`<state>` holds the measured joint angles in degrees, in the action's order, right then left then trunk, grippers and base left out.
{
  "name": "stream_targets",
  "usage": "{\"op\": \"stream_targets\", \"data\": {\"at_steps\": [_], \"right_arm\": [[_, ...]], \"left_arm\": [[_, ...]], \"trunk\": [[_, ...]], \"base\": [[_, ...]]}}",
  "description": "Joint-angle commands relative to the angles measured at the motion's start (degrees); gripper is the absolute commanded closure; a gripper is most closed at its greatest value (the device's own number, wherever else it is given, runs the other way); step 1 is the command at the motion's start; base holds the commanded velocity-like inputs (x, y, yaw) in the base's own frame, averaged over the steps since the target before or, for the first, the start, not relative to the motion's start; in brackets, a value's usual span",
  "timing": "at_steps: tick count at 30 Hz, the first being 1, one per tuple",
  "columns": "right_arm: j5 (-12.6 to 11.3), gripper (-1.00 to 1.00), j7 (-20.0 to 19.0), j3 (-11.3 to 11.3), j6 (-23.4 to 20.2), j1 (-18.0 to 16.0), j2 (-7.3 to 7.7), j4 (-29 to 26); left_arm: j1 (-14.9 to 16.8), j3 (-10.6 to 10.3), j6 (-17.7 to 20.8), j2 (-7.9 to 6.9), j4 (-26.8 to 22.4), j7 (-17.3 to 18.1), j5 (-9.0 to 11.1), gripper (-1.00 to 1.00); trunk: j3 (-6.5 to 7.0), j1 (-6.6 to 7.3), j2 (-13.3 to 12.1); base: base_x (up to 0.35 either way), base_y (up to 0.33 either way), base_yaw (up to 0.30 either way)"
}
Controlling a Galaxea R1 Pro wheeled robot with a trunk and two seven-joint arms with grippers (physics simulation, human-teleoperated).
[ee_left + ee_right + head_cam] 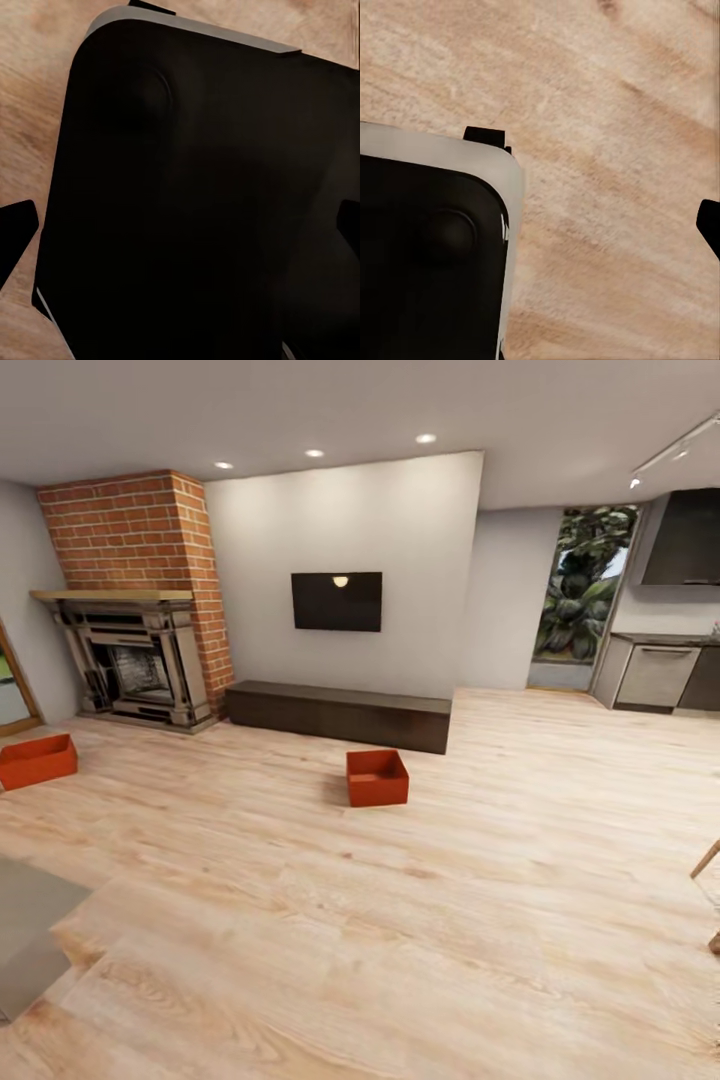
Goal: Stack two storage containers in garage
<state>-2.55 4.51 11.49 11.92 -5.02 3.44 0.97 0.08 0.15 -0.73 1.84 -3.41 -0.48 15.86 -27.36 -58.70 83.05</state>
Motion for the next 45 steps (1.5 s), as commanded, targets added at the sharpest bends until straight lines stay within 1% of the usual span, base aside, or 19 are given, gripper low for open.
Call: {"op": "stream_targets", "data": {"at_steps": [1, 12, 21, 34, 45], "right_arm": [[-0.3, -1.00, 0.2, 0.4, 0.3, -0.1, -0.01, 0.1], [-0.3, -1.00, 0.2, 0.3, 0.5, -0.1, -0.01, 0.1], [0.2, -1.00, 0.0, 0.7, 0.2, -0.1, -0.01, 0.2], [0.5, -1.00, 0.0, 0.9, 0.3, -0.1, 0.07, 0.2], [0.4, -1.00, 0.0, 0.8, 0.3, 0.0, 0.02, 0.2]], "left_arm": [[0.0, 0.0, -0.2, 0.06, 0.0, -0.1, 0.2, -1.00], [0.0, -0.1, -0.3, 0.03, 0.0, -0.1, 0.2, -1.00], [0.0, 0.0, 0.4, -0.16, 0.0, -0.1, 0.4, -1.00], [0.0, -0.1, 0.4, 0.01, 0.0, -0.1, 0.3, -1.00], [0.0, -0.1, 0.4, 0.01, 0.0, -0.1, 0.3, -1.00]], "trunk": [[-0.06, -0.03, 0.0], [-0.06, -0.03, 0.0], [-0.06, -0.03, 0.0], [-0.06, -0.03, 0.0], [-0.06, -0.03, 0.0]], "base": [[0.322, 0.000, -0.245], [0.322, 0.000, -0.220], [0.322, 0.000, -0.010], [0.322, 0.000, 0.000], [0.322, -0.072, 0.000]]}}
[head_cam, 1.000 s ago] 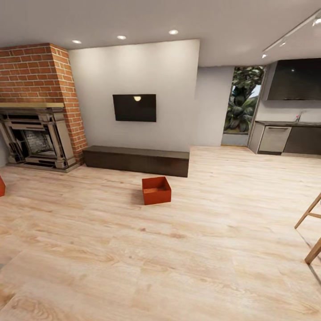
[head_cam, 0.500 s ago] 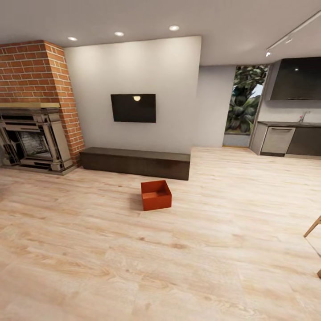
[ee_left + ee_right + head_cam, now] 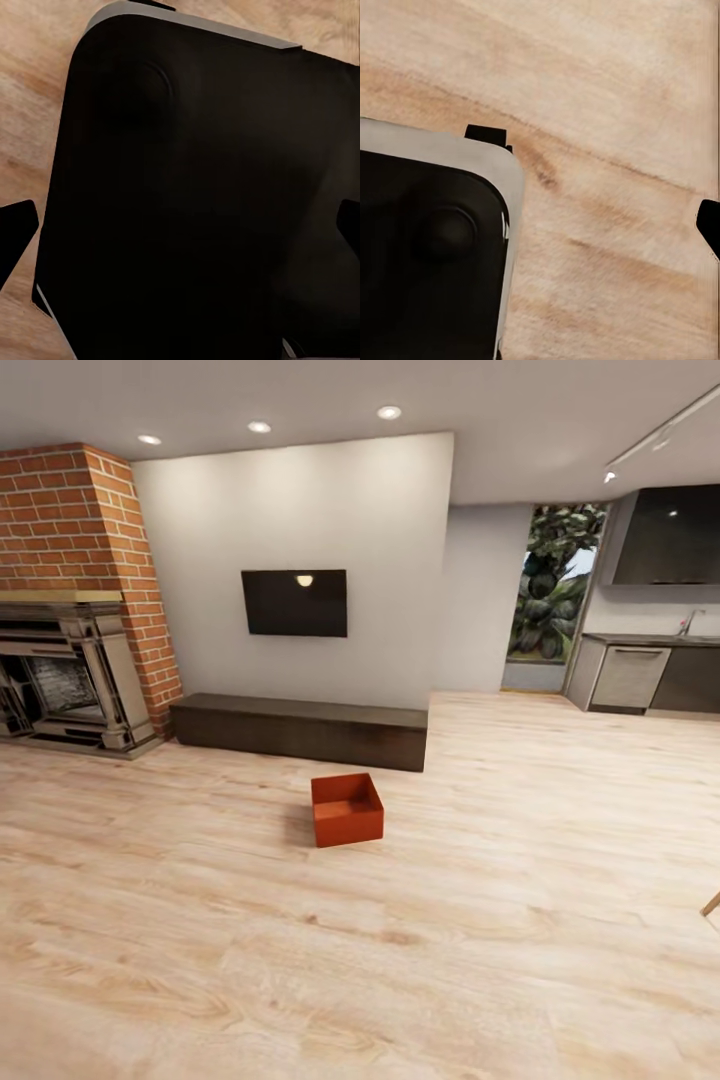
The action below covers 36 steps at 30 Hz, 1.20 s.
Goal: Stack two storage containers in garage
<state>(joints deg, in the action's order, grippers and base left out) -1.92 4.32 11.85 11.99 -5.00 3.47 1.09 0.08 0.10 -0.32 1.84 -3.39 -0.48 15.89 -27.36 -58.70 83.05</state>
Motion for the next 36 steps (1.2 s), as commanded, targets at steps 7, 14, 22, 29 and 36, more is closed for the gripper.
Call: {"op": "stream_targets", "data": {"at_steps": [7, 14, 22, 29, 36], "right_arm": [[-0.6, -1.00, 0.3, 0.3, 0.3, -0.1, -0.04, 0.2], [-0.3, -1.00, 0.3, 0.2, 0.6, -0.1, 0.03, 0.2], [-0.5, -1.00, 0.3, 0.3, 0.6, -0.1, 0.05, 0.1], [-0.6, -1.00, 0.3, 0.1, 0.6, -0.1, 0.05, 0.1], [-0.7, -1.00, 0.3, 0.0, 0.6, -0.1, 0.05, 0.1]], "left_arm": [[0.0, 0.0, 0.0, 0.01, 0.0, -0.1, 0.3, -1.00], [0.0, 0.0, 0.0, 0.00, 0.0, -0.1, 0.3, -1.00], [0.0, 0.0, 0.0, 0.01, 0.0, -0.1, 0.3, -1.00], [0.0, 0.0, 0.0, 0.01, 0.0, -0.1, 0.3, -1.00], [0.0, 0.0, 0.0, -0.08, 0.0, -0.1, 0.3, -1.00]], "trunk": [[-0.05, -0.03, 0.0], [-0.05, -0.03, 0.0], [-0.05, -0.03, 0.0], [-0.05, -0.03, 0.0], [-0.05, -0.03, 0.0]], "base": [[0.322, -0.093, 0.000], [0.322, -0.094, 0.000], [0.322, -0.094, 0.000], [0.322, -0.094, 0.000], [0.322, -0.094, 0.008]]}}
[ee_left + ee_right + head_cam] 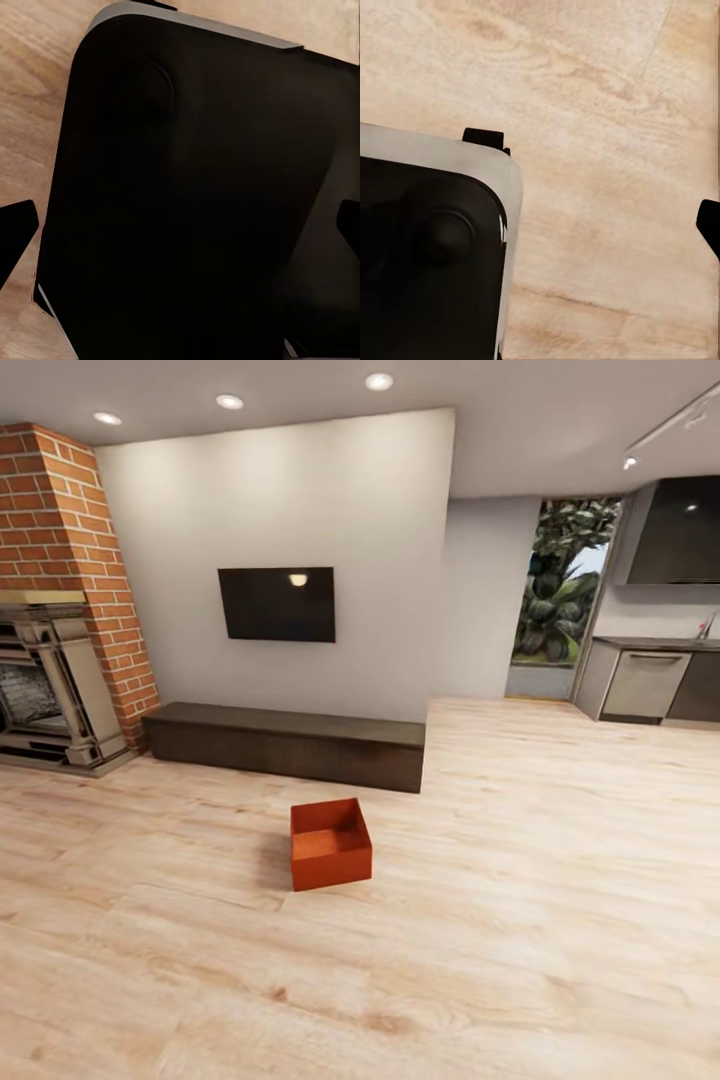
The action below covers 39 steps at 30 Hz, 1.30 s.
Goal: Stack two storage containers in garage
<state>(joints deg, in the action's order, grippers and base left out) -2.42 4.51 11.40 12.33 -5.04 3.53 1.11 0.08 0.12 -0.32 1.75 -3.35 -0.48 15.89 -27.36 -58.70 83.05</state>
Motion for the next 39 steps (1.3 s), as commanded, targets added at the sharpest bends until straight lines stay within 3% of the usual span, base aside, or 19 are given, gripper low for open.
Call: {"op": "stream_targets", "data": {"at_steps": [1, 21, 39], "right_arm": [[-0.2, -1.00, 0.2, 0.5, 0.2, -0.1, -0.01, 0.1], [-0.3, -1.00, 0.4, 0.5, 0.1, 0.0, -0.01, 0.1], [-0.4, -1.00, 0.4, 0.3, 0.2, -0.1, 0.08, 0.1]], "left_arm": [[0.0, 0.0, 0.0, 0.01, 0.0, -0.1, 0.3, -1.00], [0.0, 0.1, -0.5, -0.08, 0.0, -0.1, 0.3, -1.00], [0.0, 0.1, -0.6, 0.01, -0.1, -0.1, 0.3, -1.00]], "trunk": [[-0.05, -0.03, 0.0], [-0.05, -0.03, 0.0], [-0.05, -0.03, 0.0]], "base": [[0.322, -0.094, 0.071], [0.322, -0.094, 0.239], [0.322, -0.093, 0.019]]}}
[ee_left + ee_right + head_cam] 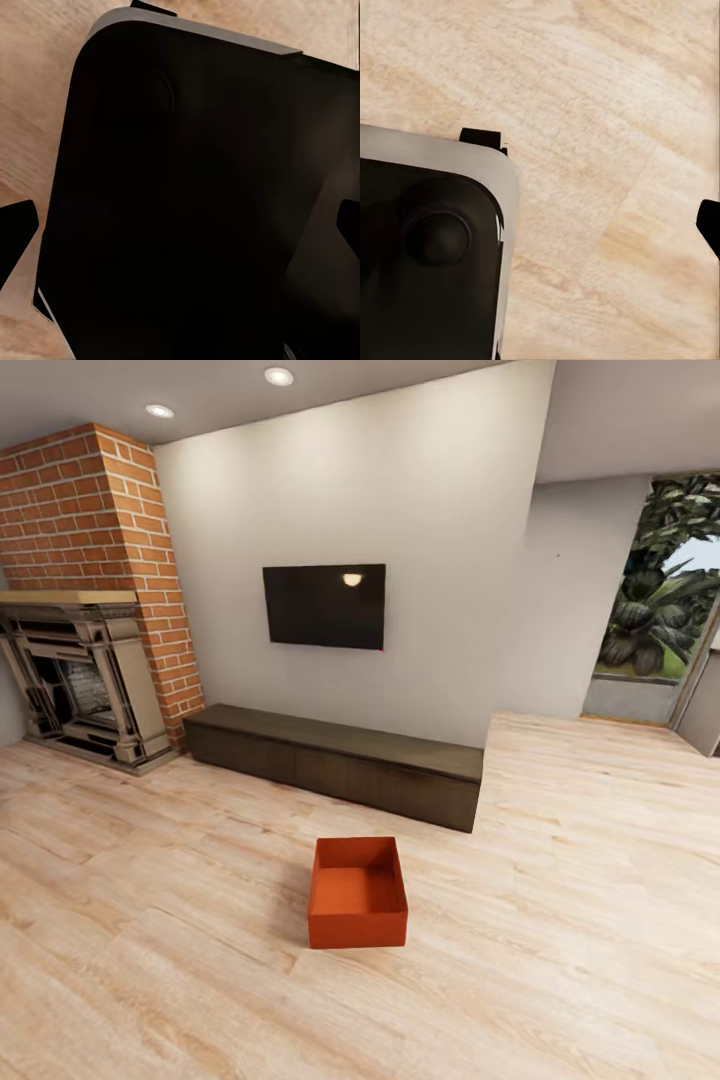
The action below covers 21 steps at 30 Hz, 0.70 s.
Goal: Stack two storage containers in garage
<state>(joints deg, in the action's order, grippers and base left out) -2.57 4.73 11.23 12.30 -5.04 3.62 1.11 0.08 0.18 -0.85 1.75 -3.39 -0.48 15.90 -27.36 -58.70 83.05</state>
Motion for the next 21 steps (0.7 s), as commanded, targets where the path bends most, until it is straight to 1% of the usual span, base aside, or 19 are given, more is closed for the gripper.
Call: {"op": "stream_targets", "data": {"at_steps": [1, 11, 21], "right_arm": [[-0.3, -1.00, 0.2, 0.5, 0.2, -0.1, -0.01, 0.1], [-0.1, -1.00, 0.2, 1.0, 0.1, 0.0, -0.07, 0.1], [-0.2, -1.00, 0.0, 0.9, 0.0, -0.1, -0.02, 0.1]], "left_arm": [[0.0, 0.0, -0.1, 0.01, 0.0, -0.1, 0.3, -1.00], [0.0, 0.1, -0.2, -0.16, -0.1, -0.1, 0.3, -1.00], [0.0, 0.2, -0.2, -0.16, -0.2, -0.1, 0.2, -1.00]], "trunk": [[-0.05, -0.03, 0.0], [-0.05, -0.03, 0.0], [-0.05, -0.03, 0.0]], "base": [[0.322, -0.070, 0.000], [0.322, -0.013, 0.000], [0.322, 0.000, 0.000]]}}
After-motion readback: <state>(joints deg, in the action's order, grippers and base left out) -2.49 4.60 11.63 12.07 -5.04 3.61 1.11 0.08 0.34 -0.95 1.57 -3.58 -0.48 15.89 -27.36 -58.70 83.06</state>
